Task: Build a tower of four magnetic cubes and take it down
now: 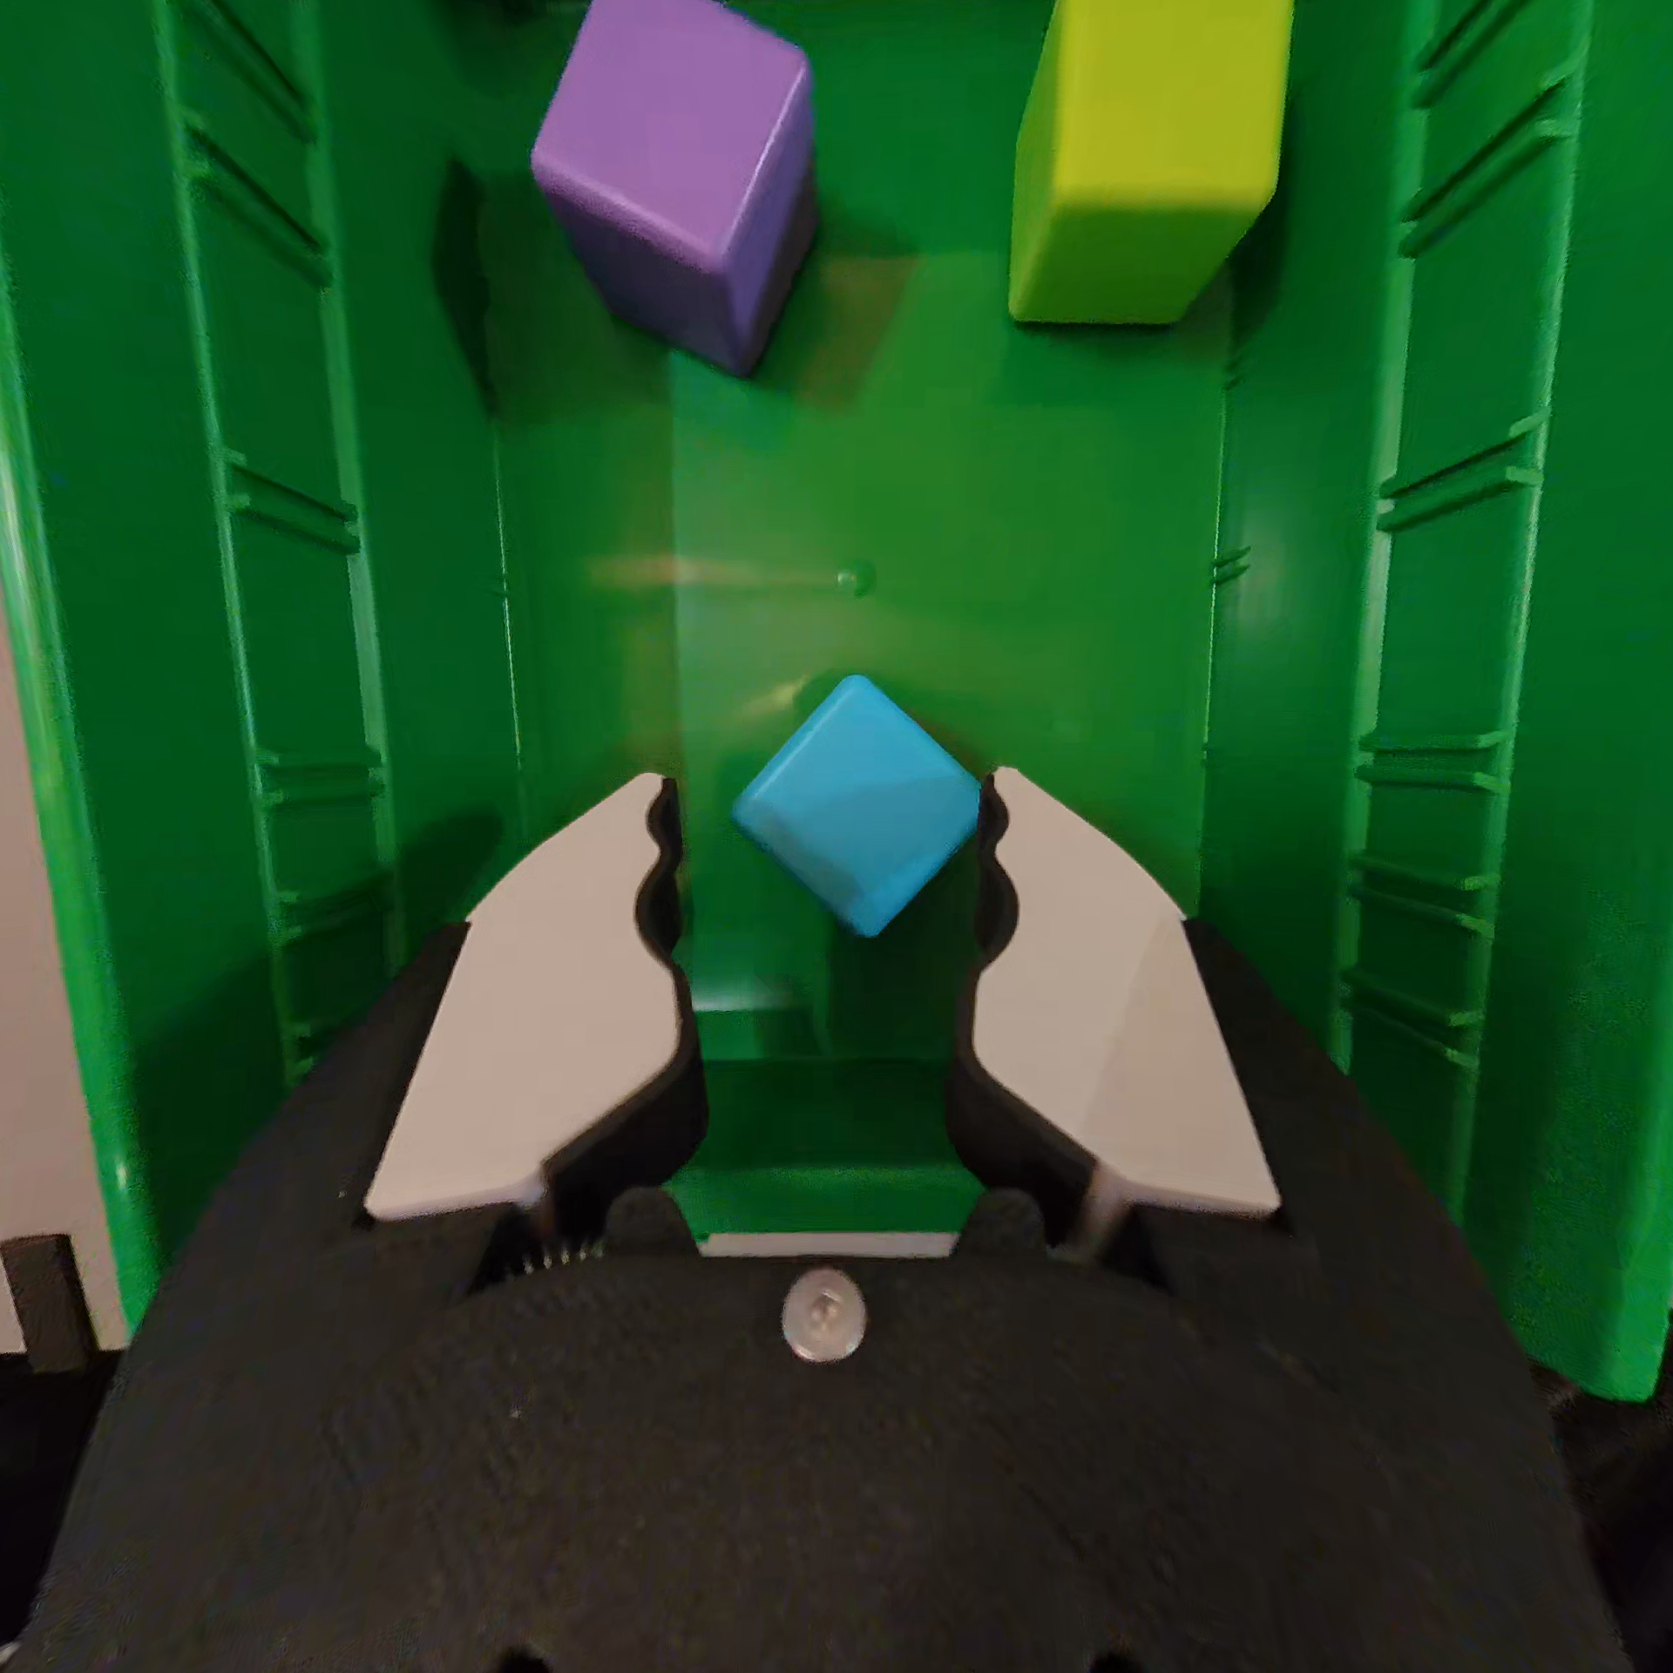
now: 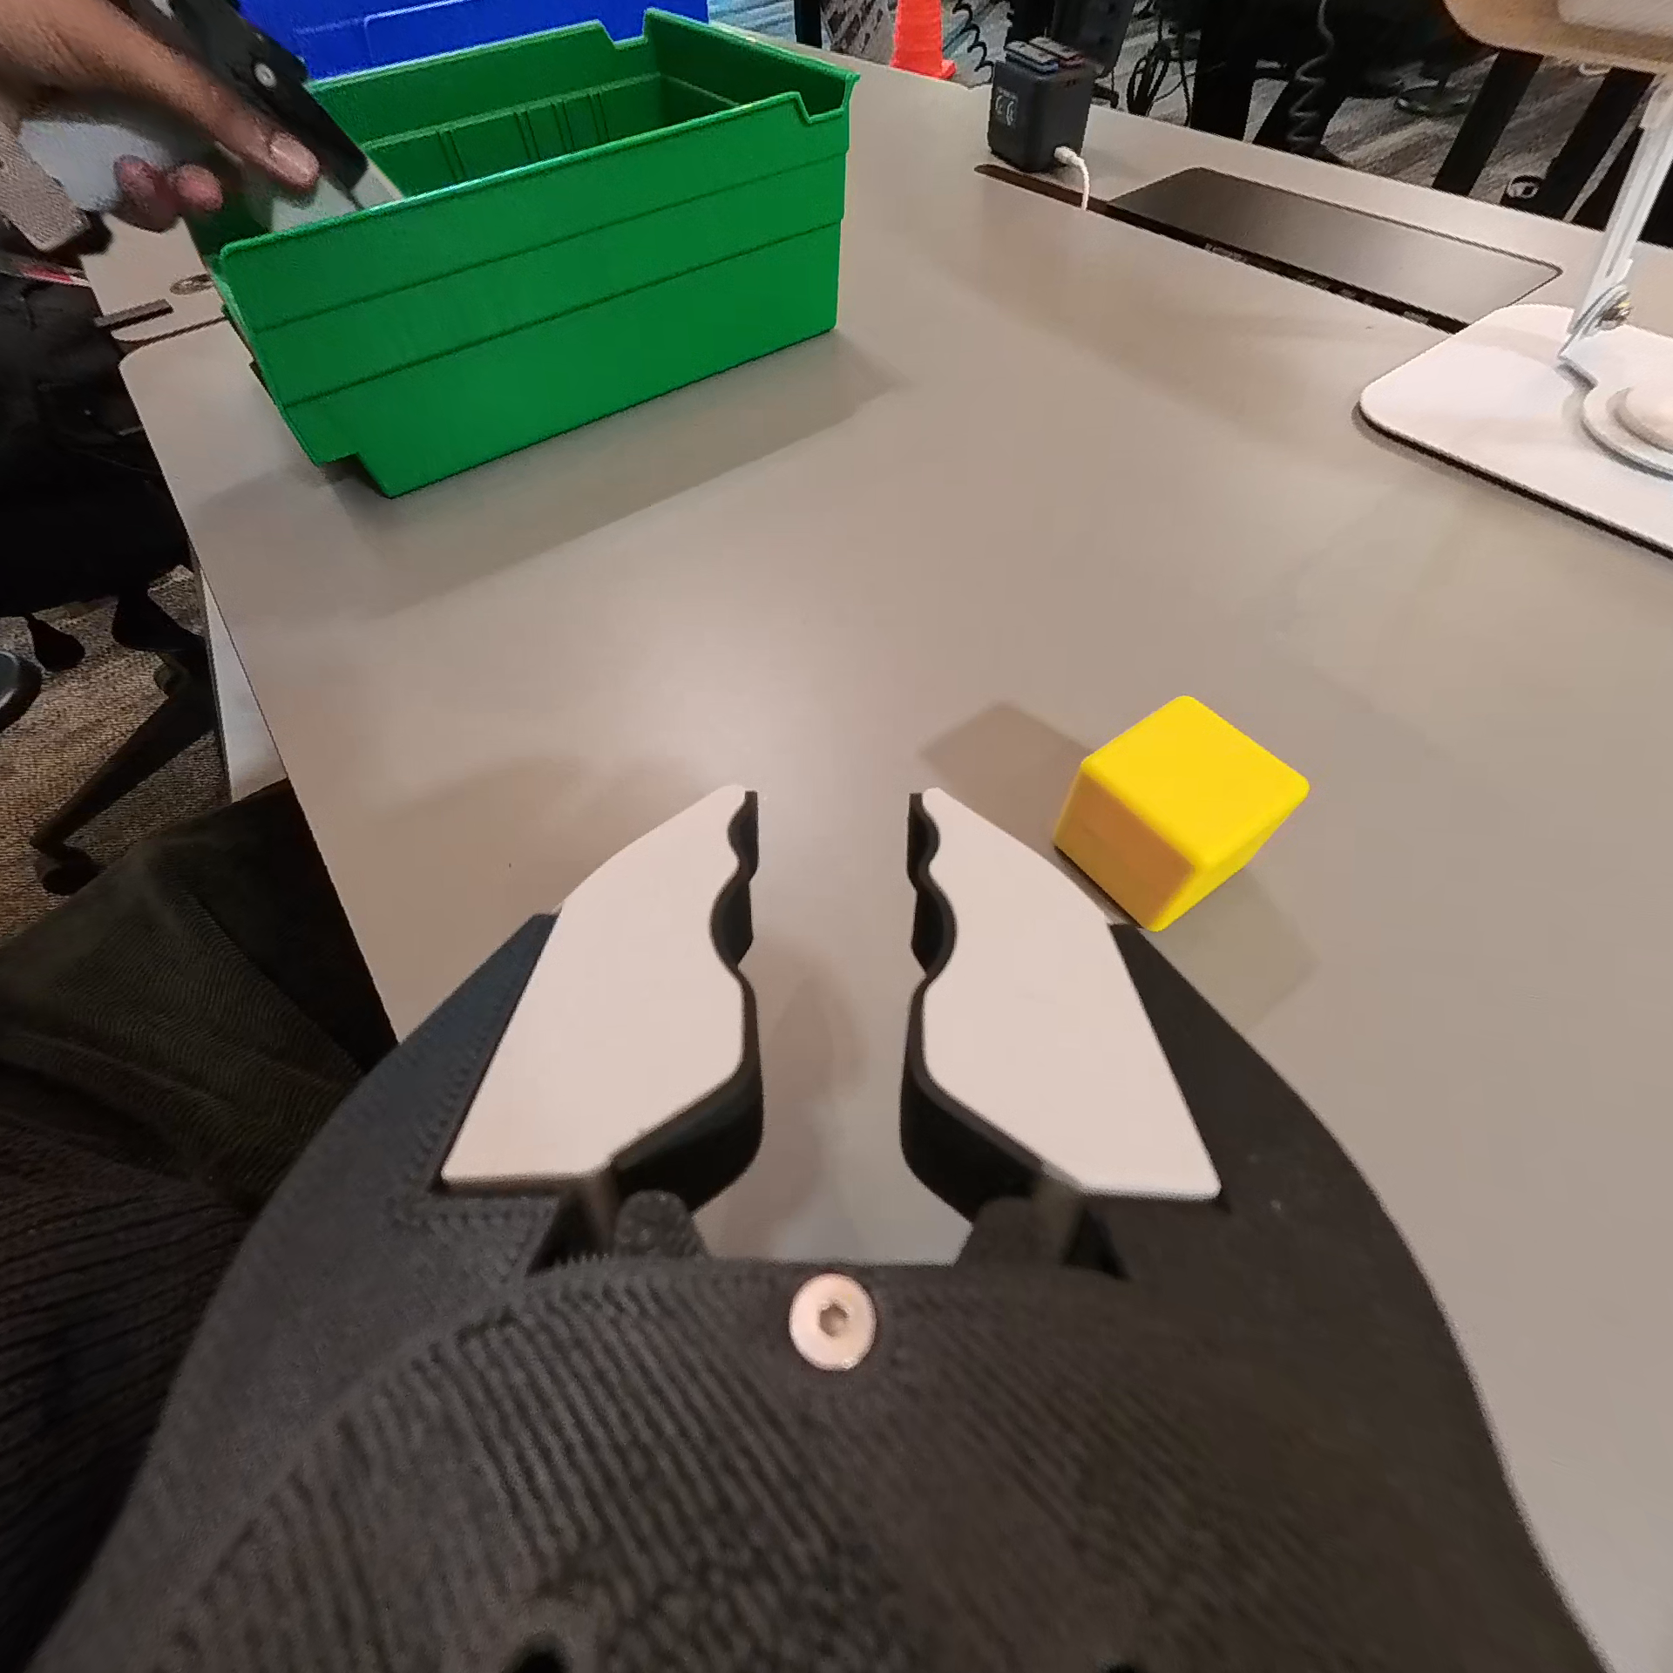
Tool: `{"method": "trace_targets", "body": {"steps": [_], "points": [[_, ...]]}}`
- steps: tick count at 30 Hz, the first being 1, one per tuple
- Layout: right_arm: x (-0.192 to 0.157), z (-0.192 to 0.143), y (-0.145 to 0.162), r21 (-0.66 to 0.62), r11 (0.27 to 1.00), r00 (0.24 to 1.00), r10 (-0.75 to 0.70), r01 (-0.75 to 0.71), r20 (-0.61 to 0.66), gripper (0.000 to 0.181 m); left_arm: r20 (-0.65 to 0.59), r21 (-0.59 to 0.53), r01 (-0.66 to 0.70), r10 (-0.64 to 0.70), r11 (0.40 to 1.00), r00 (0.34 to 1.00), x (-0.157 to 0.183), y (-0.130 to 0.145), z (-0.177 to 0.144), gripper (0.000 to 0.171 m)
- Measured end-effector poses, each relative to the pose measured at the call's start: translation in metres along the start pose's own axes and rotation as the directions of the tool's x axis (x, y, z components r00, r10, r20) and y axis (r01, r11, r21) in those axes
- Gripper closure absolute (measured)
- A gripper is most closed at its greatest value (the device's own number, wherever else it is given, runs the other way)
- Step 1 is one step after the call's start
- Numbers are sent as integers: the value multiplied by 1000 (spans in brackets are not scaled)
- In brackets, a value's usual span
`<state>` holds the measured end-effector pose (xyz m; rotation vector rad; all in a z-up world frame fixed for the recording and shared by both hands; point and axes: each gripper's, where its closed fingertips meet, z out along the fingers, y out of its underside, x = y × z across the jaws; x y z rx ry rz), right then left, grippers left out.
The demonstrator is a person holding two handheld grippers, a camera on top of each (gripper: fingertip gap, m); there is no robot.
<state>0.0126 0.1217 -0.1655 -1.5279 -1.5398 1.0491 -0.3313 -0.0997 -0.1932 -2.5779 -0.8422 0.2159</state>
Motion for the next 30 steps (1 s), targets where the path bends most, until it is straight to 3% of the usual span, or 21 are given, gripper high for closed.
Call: {"method": "trace_targets", "body": {"steps": [13,16,22,30], "points": [[0,-1,1,-2,1000,1000,-1,1,-4,149,8,-50,-64,64,997,998,-2,10,-6,120],[1,-1,1,-2,1000,1000,2,-2,-7,149,-7,-49,-81,80,996,997,-1,10,-7,141],[2,-3,1,-1,1000,1000,4,-4,-11,149,-31,-4,-104,104,995,994,6,1,-2,138],[2,-3,2,-1,1000,1000,6,-6,-14,149,-4,-23,-45,45,999,999,6,0,0,105]]}}
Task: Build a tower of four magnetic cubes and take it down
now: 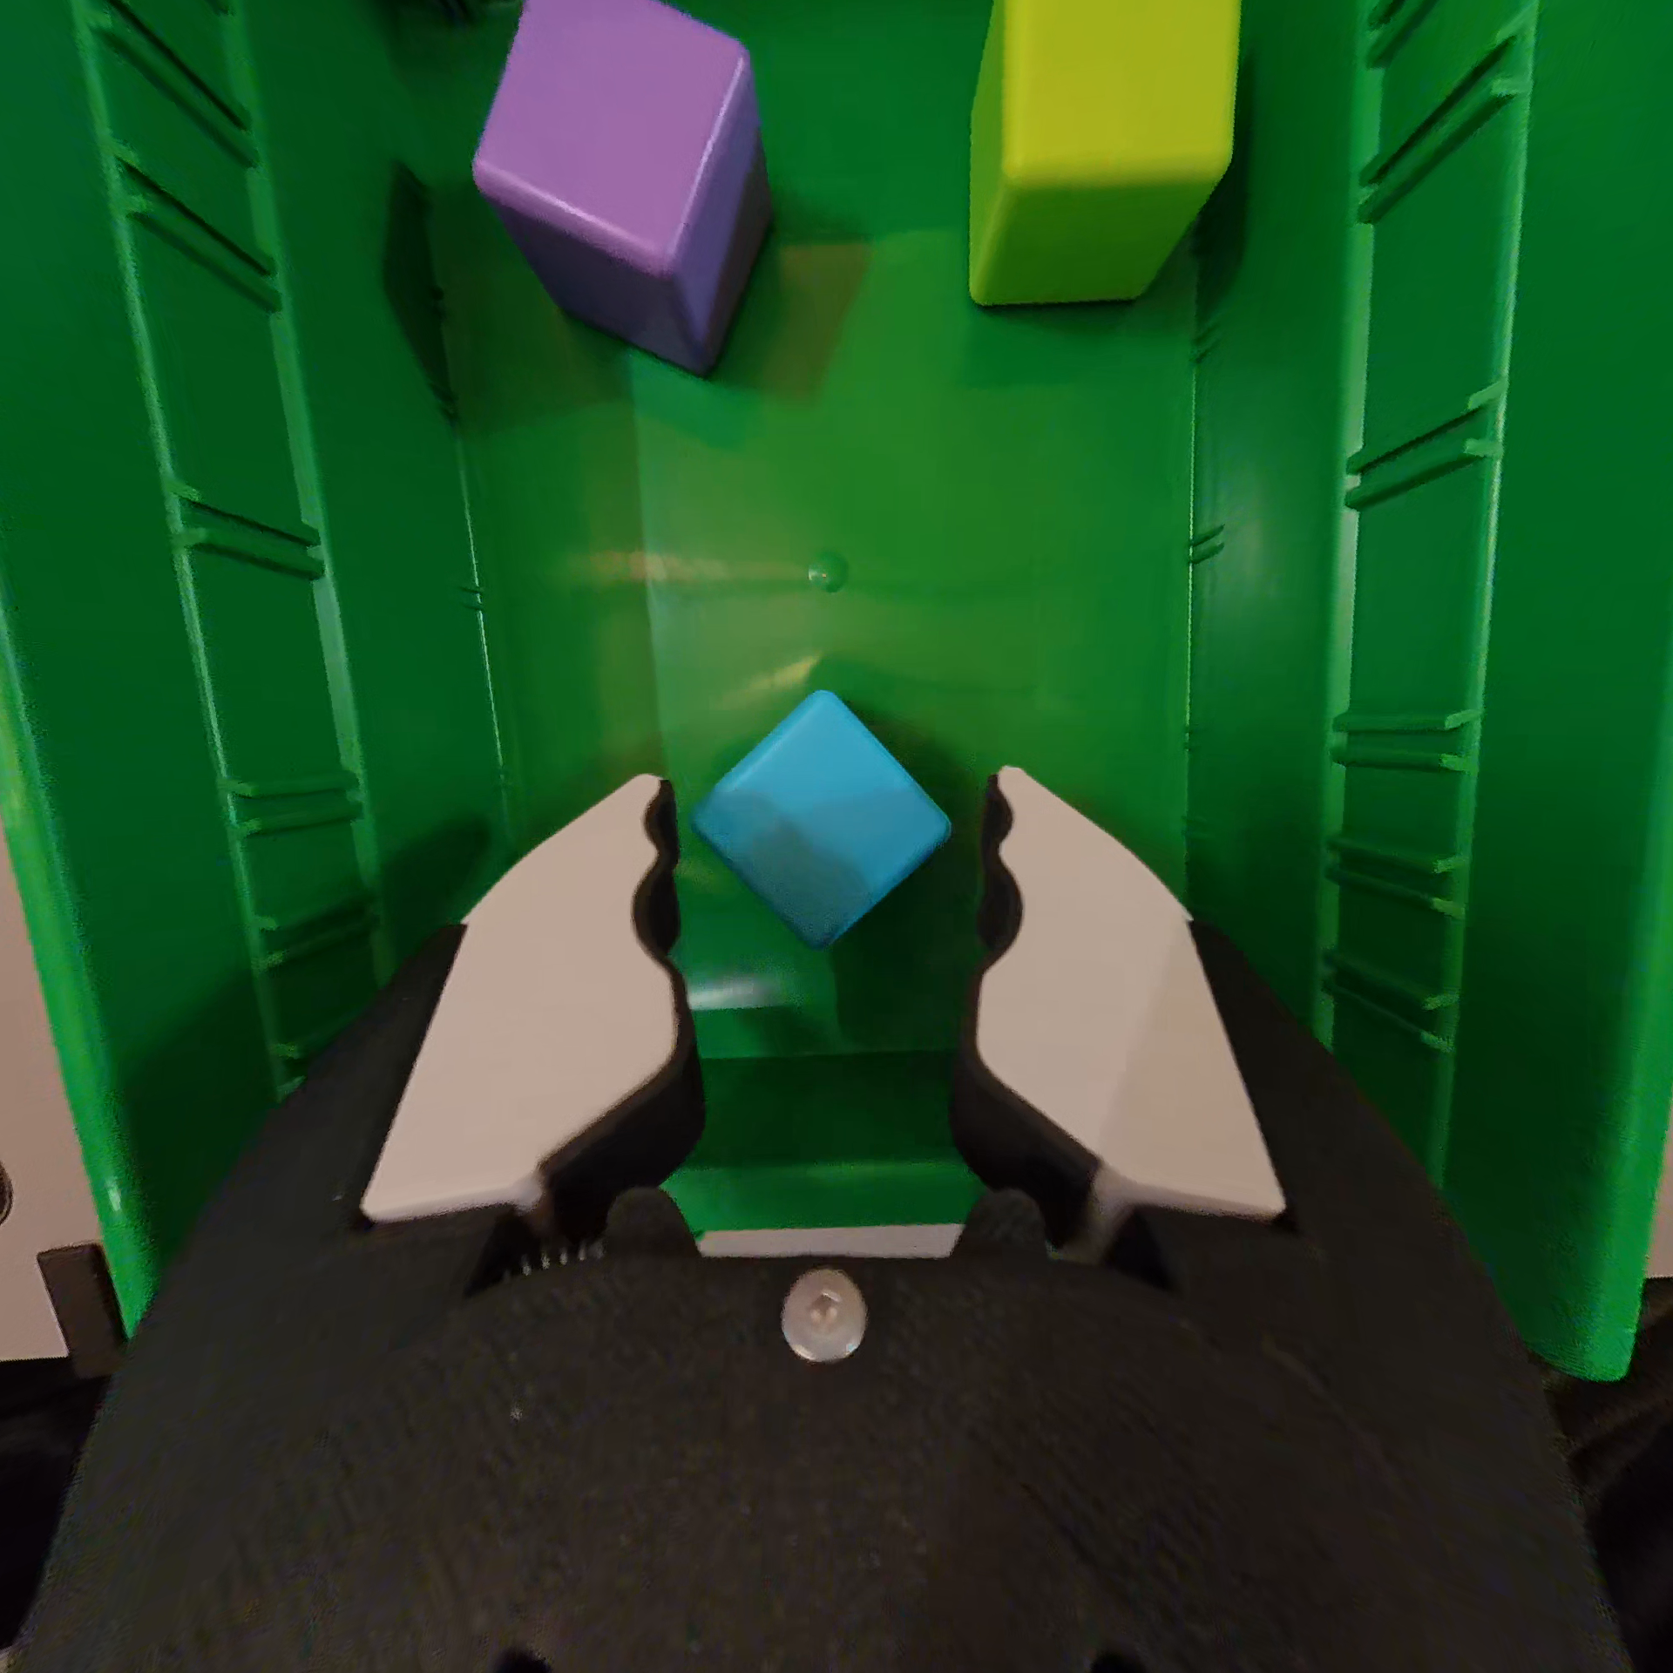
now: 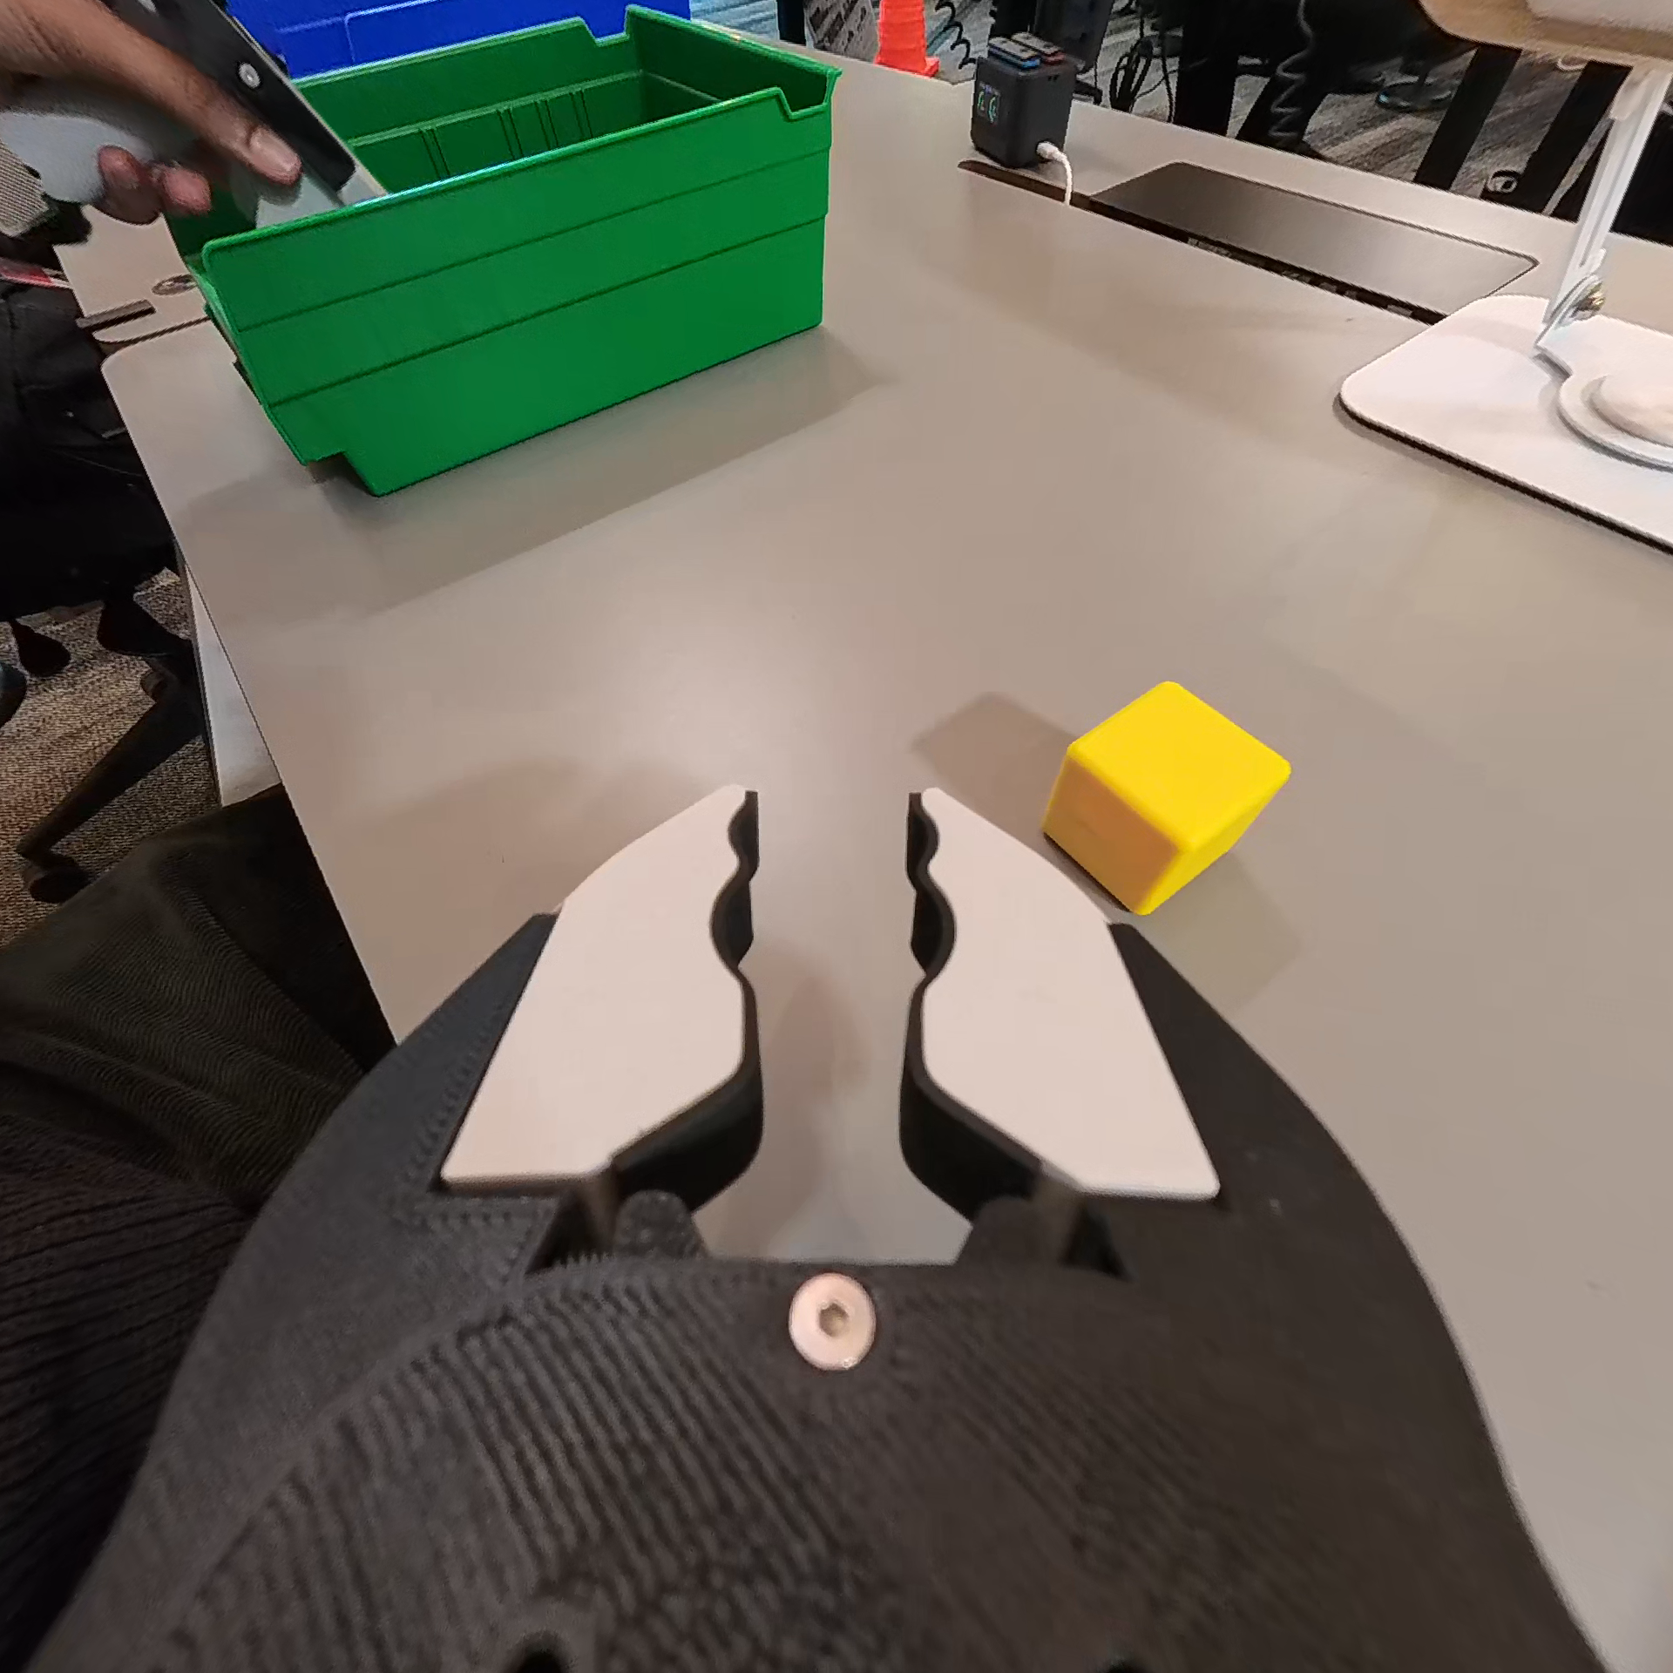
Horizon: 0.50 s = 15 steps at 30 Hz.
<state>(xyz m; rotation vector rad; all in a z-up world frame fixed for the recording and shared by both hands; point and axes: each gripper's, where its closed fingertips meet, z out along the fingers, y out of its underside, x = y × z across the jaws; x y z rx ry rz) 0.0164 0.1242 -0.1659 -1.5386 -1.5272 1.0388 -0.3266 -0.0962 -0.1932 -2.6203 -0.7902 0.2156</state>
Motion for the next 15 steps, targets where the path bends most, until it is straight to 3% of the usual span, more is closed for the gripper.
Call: {"method": "trace_targets", "body": {"steps": [6,10,15], "points": [[1,0,0,-1,1000,1000,3,-3,-1,149,101,-71,-6,13,997,995,-10,8,2,97],[1,0,0,-1,1000,1000,4,-4,0,149,80,-155,-23,36,988,996,-8,25,13,96],[1,0,1,-3,1000,1000,4,-4,-1,149,73,-132,-80,90,988,993,-7,19,15,106]]}}
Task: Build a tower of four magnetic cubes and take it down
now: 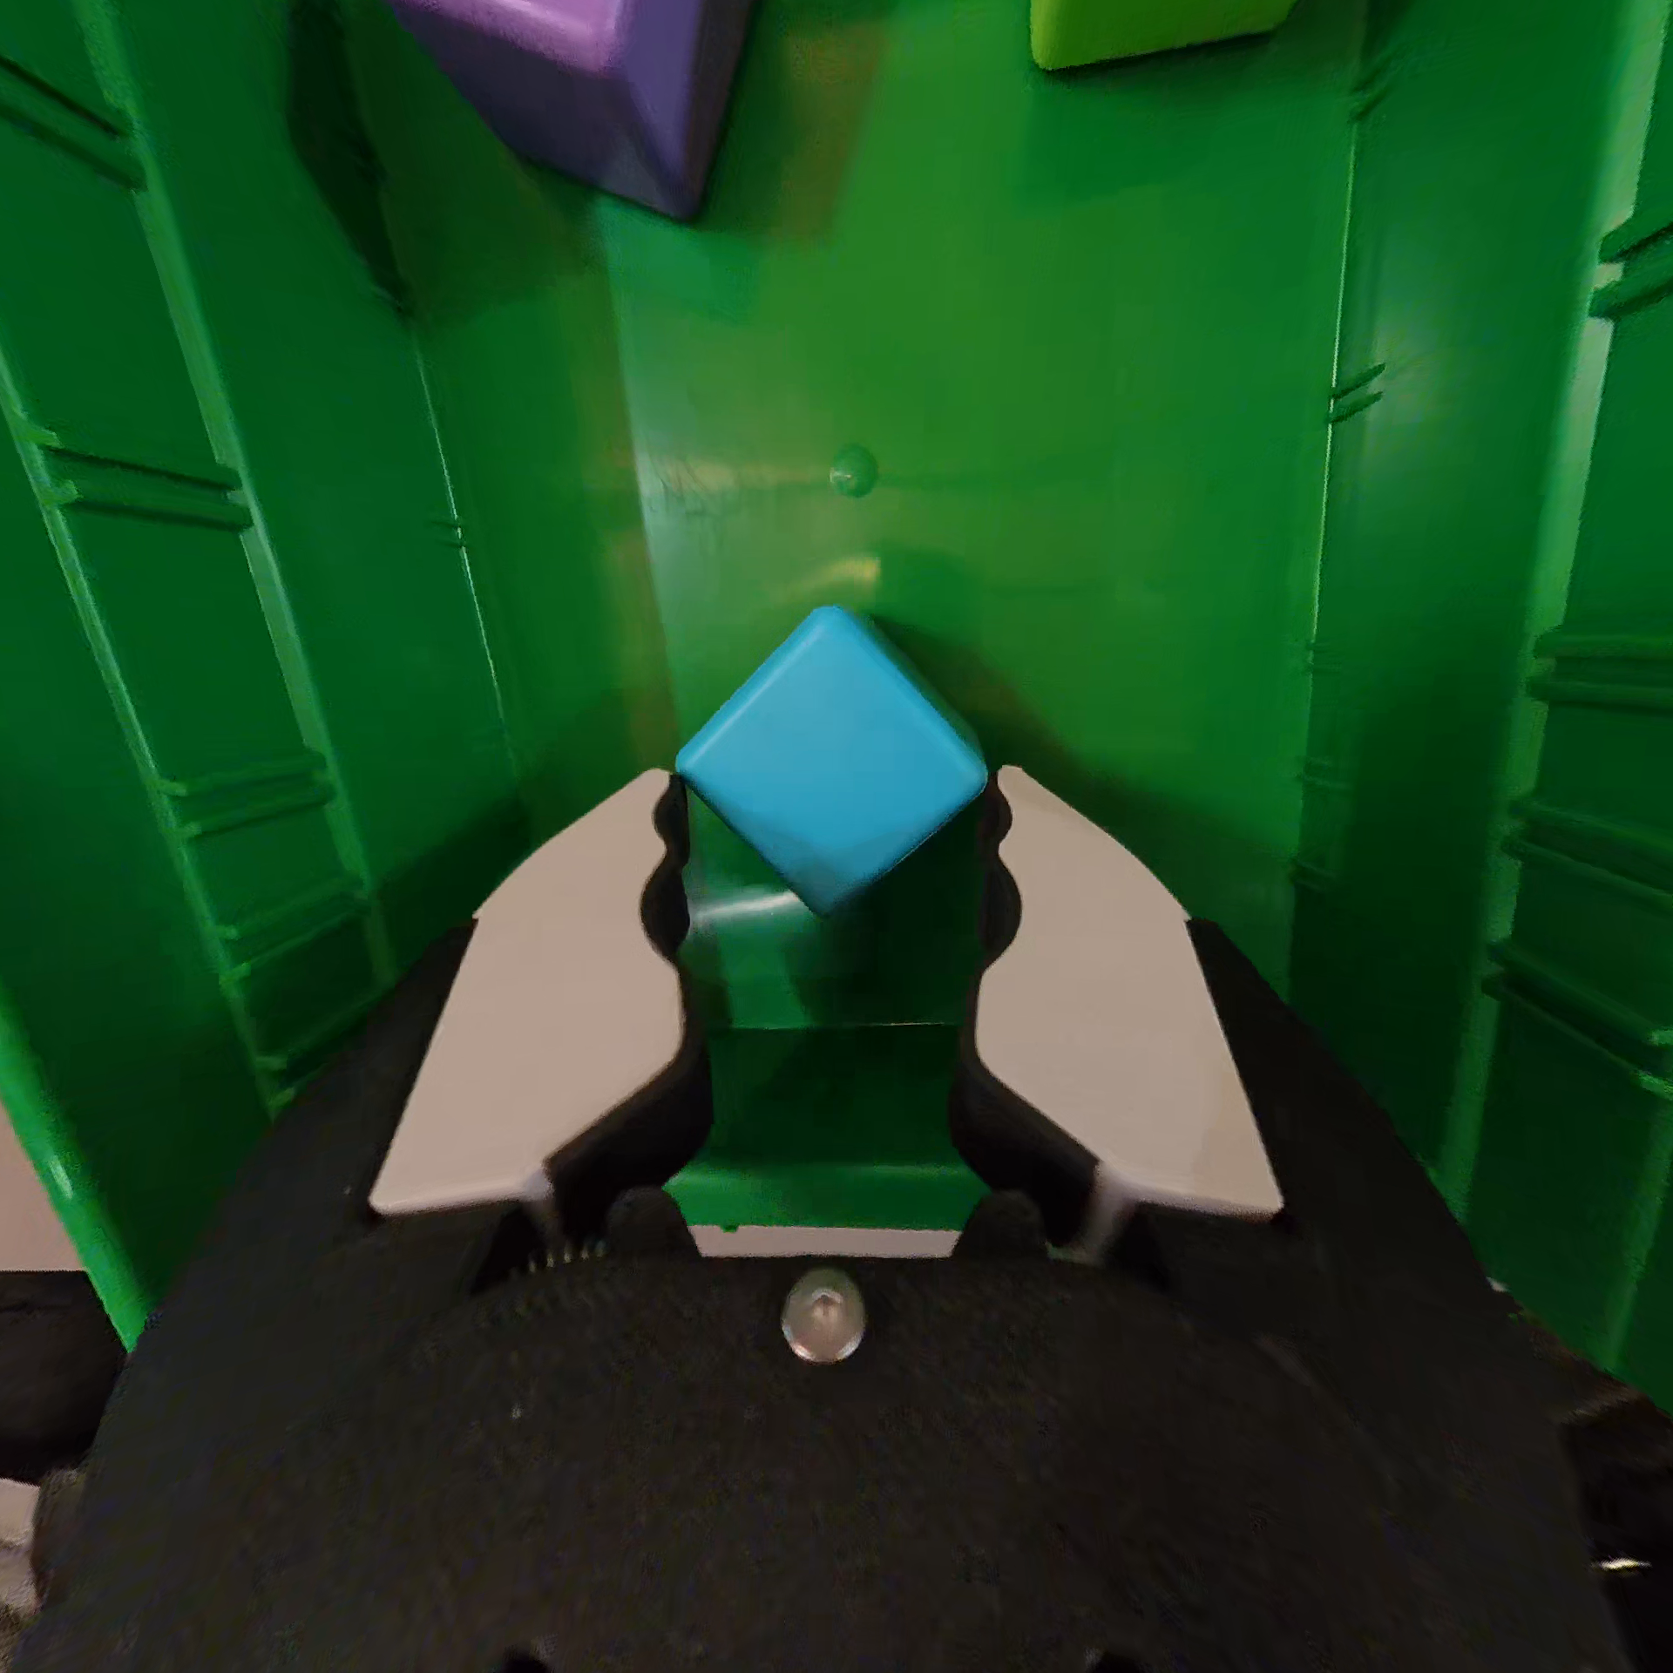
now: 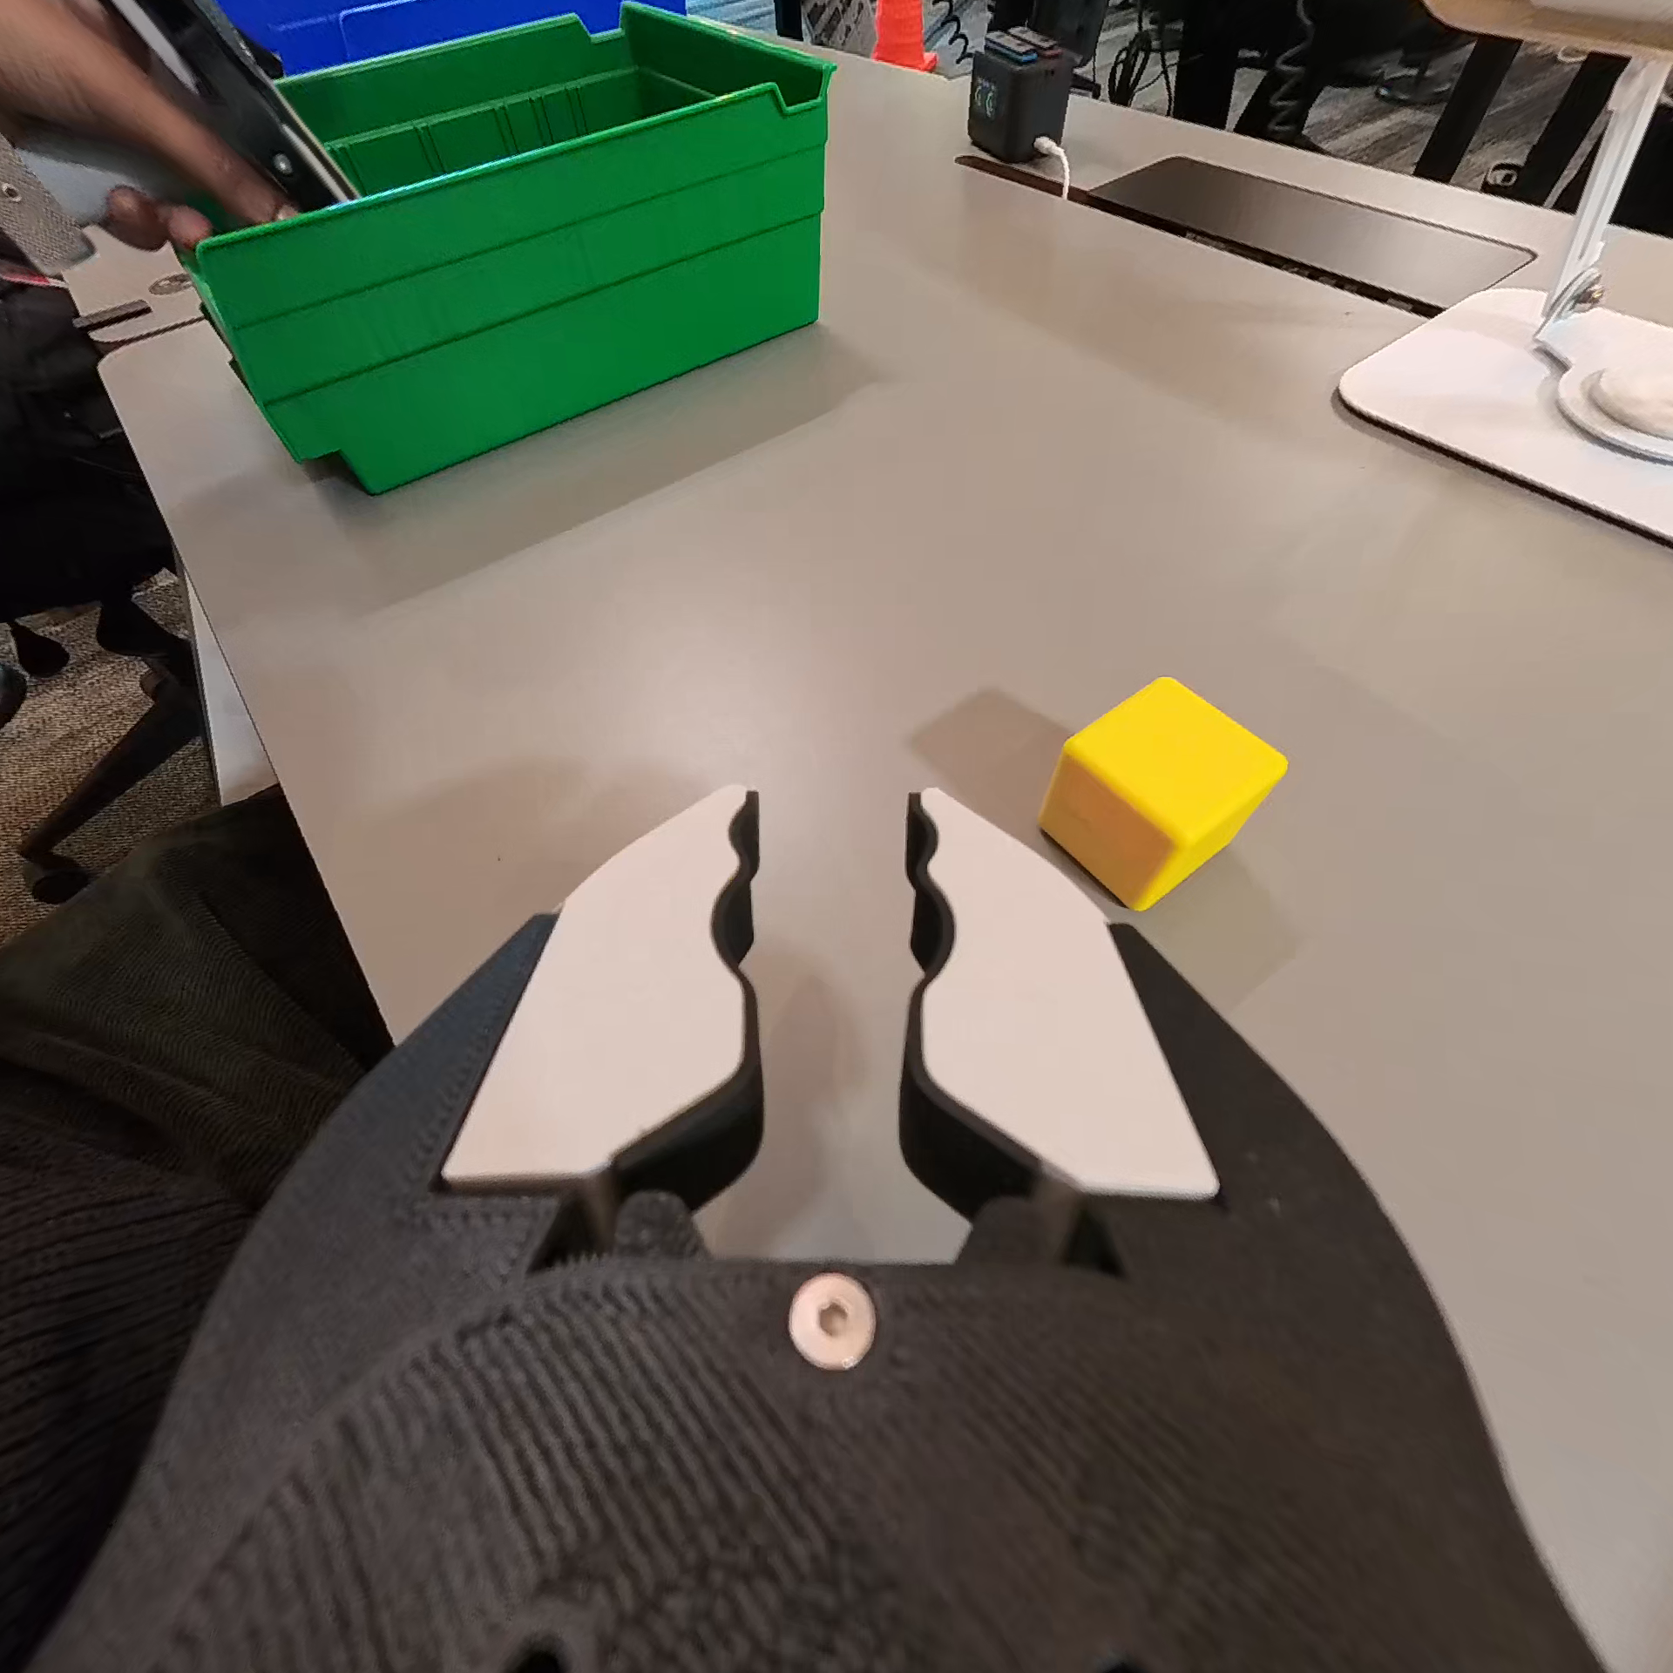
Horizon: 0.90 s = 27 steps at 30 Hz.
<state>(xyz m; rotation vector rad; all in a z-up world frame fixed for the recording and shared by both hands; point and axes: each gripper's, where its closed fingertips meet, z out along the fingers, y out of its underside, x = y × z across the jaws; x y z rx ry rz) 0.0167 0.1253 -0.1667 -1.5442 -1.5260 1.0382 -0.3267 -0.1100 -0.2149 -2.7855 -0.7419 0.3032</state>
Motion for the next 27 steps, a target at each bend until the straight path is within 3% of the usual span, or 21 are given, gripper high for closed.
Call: {"method": "trace_targets", "body": {"steps": [11,14,20,27], "points": [[-1,0,0,-2,1000,1000,-3,3,1,150,-34,68,-279,282,958,959,12,2,-5,118],[-1,0,0,-3,1000,1000,-5,5,0,150,-25,40,-202,203,979,979,9,2,-8,116],[-1,0,0,-3,1000,1000,-6,6,-2,150,-92,98,31,-22,995,996,7,-12,-12,109],[0,0,1,-3,1000,1000,-5,5,-3,150,-116,117,115,-101,987,988,12,-21,-6,108]]}}
